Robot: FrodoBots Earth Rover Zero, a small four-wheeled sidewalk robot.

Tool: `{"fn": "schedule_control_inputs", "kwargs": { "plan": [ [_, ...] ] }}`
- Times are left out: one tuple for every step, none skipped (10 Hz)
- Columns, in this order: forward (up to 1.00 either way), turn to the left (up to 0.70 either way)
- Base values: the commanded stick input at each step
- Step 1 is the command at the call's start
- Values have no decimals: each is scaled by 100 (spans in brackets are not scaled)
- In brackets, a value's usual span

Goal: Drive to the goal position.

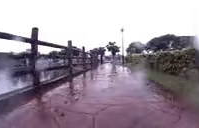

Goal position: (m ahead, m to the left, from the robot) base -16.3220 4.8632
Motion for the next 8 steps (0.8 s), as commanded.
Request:
{"fn": "schedule_control_inputs", "kwargs": {
  "plan": [
    [0, 100],
    [0, 100],
    [0, 100],
    [0, 100],
    [0, 100],
    [0, 100],
    [0, 100],
    [0, 100]
  ]
}}
